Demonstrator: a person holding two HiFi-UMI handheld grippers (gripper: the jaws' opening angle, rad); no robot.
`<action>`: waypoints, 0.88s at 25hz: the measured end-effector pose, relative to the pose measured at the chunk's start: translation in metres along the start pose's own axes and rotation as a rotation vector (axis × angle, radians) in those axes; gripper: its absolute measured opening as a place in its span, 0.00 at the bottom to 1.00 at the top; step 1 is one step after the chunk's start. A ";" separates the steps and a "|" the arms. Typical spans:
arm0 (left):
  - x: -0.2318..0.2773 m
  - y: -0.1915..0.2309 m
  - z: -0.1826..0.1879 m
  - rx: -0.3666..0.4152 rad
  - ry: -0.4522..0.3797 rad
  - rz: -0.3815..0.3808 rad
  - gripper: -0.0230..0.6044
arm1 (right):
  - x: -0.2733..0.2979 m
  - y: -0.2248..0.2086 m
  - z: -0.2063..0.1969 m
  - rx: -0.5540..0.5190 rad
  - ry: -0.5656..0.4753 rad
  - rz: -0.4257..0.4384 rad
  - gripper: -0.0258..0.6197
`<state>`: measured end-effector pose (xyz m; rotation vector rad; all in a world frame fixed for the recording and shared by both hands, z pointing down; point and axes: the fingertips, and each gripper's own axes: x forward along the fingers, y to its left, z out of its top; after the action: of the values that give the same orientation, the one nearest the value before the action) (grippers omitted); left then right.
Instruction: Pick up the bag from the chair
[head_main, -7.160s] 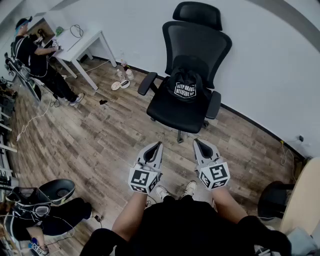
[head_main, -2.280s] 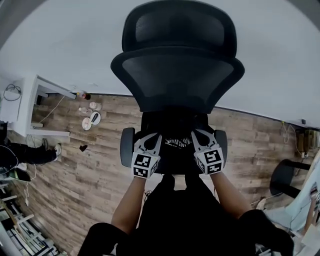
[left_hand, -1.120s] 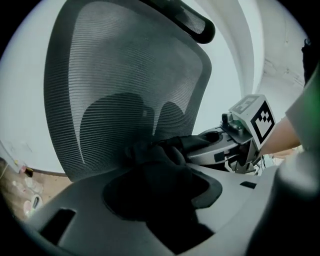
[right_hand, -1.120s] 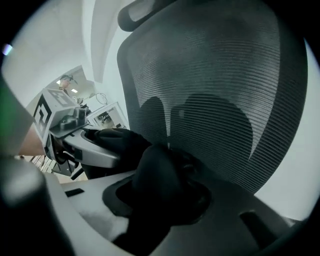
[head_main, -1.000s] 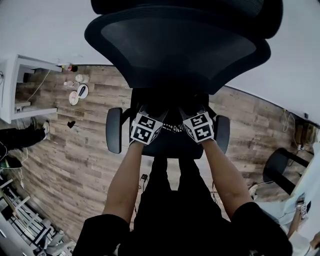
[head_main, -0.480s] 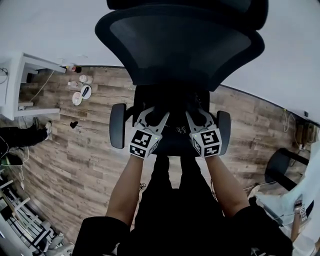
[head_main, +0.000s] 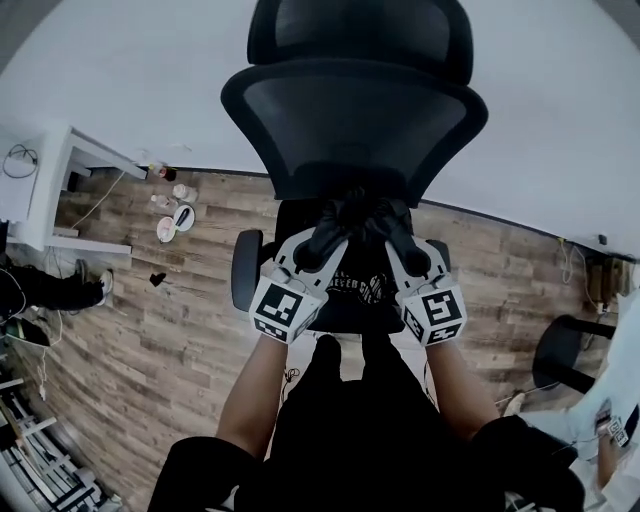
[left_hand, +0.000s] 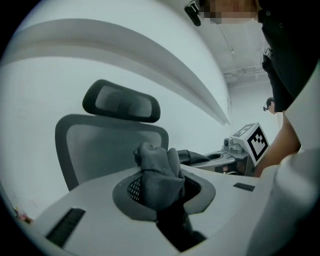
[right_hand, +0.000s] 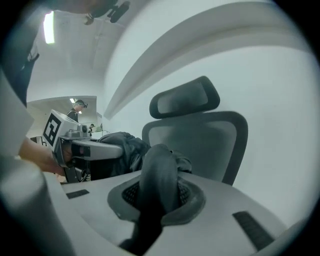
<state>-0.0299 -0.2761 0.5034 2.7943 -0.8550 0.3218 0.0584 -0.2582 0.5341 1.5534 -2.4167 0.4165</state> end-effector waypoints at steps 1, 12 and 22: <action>-0.004 -0.003 0.015 0.013 -0.023 -0.006 0.19 | -0.006 0.001 0.015 -0.014 -0.030 -0.002 0.13; -0.030 -0.011 0.170 0.165 -0.254 0.016 0.19 | -0.046 0.002 0.175 -0.164 -0.300 -0.054 0.13; -0.036 -0.003 0.216 0.187 -0.304 0.034 0.19 | -0.043 0.000 0.220 -0.170 -0.338 -0.076 0.13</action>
<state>-0.0253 -0.3095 0.2874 3.0568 -0.9832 -0.0235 0.0656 -0.3013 0.3147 1.7484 -2.5404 -0.0736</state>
